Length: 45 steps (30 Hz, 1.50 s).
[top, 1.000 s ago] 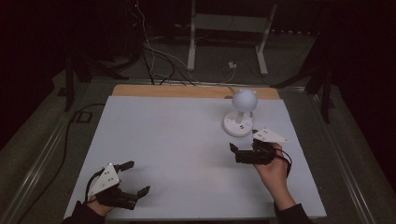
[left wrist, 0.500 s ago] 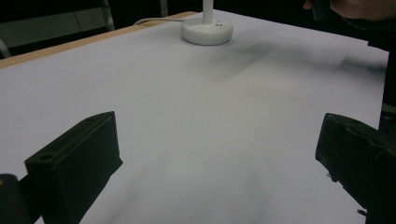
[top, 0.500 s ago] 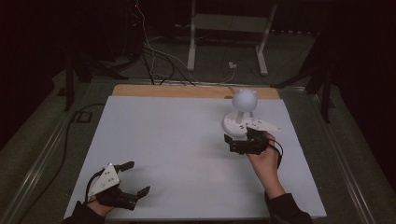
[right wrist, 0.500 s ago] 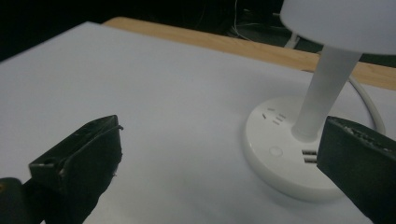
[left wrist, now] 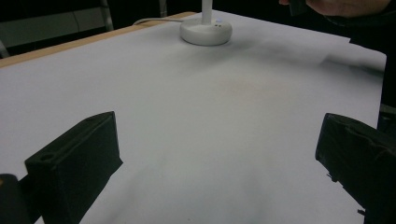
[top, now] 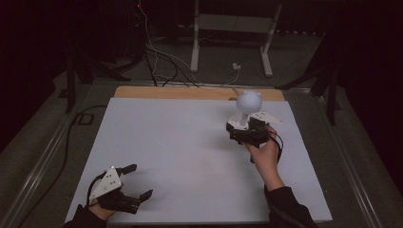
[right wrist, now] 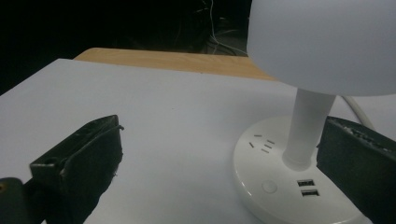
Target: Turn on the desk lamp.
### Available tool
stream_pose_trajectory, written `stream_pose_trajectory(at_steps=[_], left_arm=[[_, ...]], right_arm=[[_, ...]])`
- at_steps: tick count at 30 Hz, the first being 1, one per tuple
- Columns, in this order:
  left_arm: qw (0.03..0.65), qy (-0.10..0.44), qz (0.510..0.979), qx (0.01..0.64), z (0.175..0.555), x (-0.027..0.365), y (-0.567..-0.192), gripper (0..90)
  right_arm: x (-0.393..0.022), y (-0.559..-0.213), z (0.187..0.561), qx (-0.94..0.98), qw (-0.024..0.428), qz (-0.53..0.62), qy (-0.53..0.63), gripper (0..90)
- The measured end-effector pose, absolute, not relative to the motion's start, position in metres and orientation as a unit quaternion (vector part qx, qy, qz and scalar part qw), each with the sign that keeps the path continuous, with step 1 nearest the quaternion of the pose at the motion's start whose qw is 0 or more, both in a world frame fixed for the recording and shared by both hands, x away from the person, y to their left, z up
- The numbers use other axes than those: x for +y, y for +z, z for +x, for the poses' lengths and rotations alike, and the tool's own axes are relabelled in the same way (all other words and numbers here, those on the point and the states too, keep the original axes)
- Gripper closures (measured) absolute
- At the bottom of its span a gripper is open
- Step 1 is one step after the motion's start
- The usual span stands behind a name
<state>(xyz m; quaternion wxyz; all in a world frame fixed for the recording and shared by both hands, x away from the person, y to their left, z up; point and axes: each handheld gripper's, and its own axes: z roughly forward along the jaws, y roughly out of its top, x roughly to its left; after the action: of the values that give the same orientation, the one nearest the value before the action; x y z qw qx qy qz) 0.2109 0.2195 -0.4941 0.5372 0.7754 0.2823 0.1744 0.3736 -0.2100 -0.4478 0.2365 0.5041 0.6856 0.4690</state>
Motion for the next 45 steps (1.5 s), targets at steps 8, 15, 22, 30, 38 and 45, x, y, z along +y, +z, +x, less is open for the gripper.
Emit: stream_pose_trajectory(at_steps=[8,15,22,30,38,45], left_arm=[[0.538,0.175,0.775,0.282,0.211,0.22,-0.494,0.5],[0.538,0.174,0.774,0.284,0.212,0.22,-0.494,0.5],[0.537,0.174,0.775,0.285,0.211,0.22,-0.494,0.5],[0.534,0.173,0.778,0.282,0.211,0.219,-0.495,0.5],[0.535,0.172,0.777,0.282,0.212,0.219,-0.495,0.5],[0.535,0.171,0.777,0.284,0.212,0.219,-0.495,0.4]], right_arm=[[-0.207,-0.46,0.386,0.685,0.261,0.53,0.425,30.4],[-0.21,-0.469,0.395,0.693,0.275,0.546,0.382,65.1],[-0.211,-0.477,0.401,0.707,0.273,0.551,0.348,80.7],[-0.21,-0.481,0.405,0.717,0.261,0.558,0.325,90.0],[-0.207,-0.489,0.409,0.728,0.259,0.555,0.308,90.0],[-0.207,-0.492,0.41,0.727,0.257,0.558,0.307,90.0]])
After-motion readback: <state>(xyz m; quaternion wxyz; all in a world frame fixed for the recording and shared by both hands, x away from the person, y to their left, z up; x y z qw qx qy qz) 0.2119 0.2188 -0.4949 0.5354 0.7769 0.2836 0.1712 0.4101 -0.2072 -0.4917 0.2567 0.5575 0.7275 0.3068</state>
